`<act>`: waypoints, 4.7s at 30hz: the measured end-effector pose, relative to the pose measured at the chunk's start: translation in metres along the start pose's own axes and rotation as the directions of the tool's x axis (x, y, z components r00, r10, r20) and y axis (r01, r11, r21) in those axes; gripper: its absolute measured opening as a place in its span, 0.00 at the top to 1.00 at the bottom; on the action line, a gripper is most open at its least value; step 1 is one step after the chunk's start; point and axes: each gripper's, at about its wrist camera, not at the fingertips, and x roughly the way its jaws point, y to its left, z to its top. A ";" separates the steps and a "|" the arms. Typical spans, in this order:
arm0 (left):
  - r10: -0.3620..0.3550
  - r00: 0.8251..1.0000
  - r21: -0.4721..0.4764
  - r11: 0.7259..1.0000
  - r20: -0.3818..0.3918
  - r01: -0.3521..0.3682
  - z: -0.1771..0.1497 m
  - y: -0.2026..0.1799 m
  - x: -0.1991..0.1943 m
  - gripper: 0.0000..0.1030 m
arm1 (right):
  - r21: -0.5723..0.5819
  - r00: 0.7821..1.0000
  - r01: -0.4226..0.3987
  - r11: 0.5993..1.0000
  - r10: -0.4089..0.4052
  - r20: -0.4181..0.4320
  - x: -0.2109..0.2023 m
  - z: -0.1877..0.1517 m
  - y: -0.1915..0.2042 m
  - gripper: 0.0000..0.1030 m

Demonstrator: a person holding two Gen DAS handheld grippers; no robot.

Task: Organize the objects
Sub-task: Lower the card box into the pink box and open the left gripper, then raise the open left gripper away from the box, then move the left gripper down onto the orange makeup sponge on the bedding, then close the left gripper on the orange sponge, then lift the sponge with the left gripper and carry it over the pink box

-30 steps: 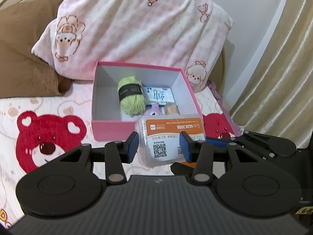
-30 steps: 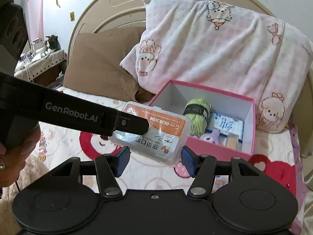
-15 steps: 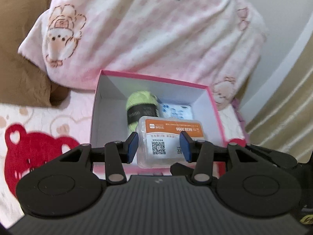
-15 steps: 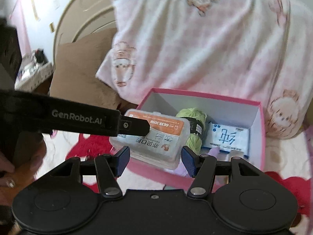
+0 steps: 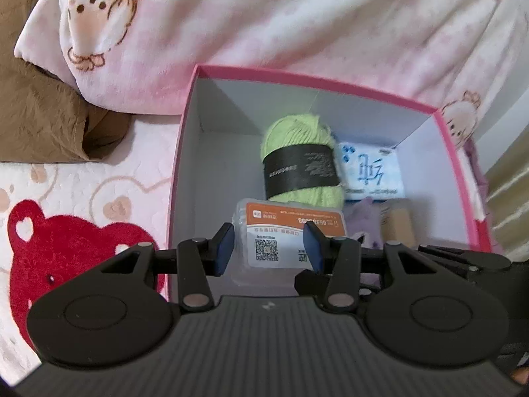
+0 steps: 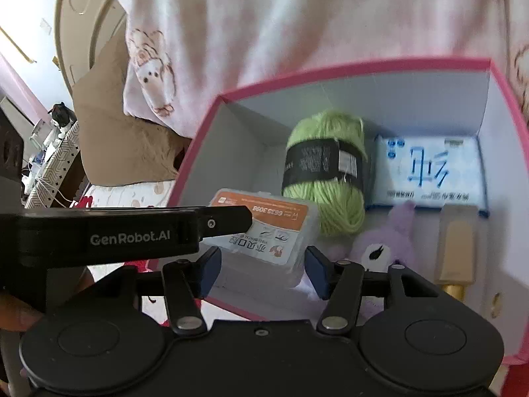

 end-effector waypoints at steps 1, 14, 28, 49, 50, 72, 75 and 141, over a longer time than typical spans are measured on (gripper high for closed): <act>0.008 1.000 0.007 1.000 -0.002 -0.008 -0.001 -0.001 0.002 0.57 | 0.006 1.000 -0.003 1.000 0.003 -0.003 0.002 -0.001 -0.002 0.43; 0.144 0.990 0.048 0.988 0.009 -0.144 -0.011 -0.014 0.024 0.57 | 0.031 0.997 -0.001 1.000 0.003 -0.081 0.035 -0.004 -0.010 0.45; 0.138 0.988 0.051 0.989 0.073 -0.142 -0.011 -0.019 -0.034 0.41 | -0.098 0.999 0.050 0.994 -0.051 -0.013 -0.031 -0.005 0.028 0.43; -0.017 0.982 0.282 0.959 0.187 -0.037 -0.068 -0.106 -0.230 0.16 | -0.371 0.980 0.189 0.909 -0.151 0.128 -0.223 -0.071 0.098 0.27; -0.028 0.982 0.293 0.956 0.185 -0.028 -0.073 -0.111 -0.233 0.15 | -0.378 0.980 0.189 0.906 -0.149 0.133 -0.229 -0.076 0.097 0.25; -0.094 0.994 0.230 0.970 0.047 0.081 -0.123 -0.186 -0.147 0.13 | -0.404 0.989 0.139 0.904 -0.102 0.111 -0.226 -0.146 0.003 0.14; -0.104 0.994 0.213 0.972 0.026 0.096 -0.130 -0.177 -0.123 0.13 | -0.372 0.990 0.140 0.918 -0.119 0.079 -0.206 -0.149 -0.007 0.17; -0.372 0.917 0.209 0.917 0.140 0.340 -0.145 -0.112 -0.128 0.72 | -0.310 0.932 0.330 0.892 -0.256 0.257 -0.179 -0.154 0.048 0.69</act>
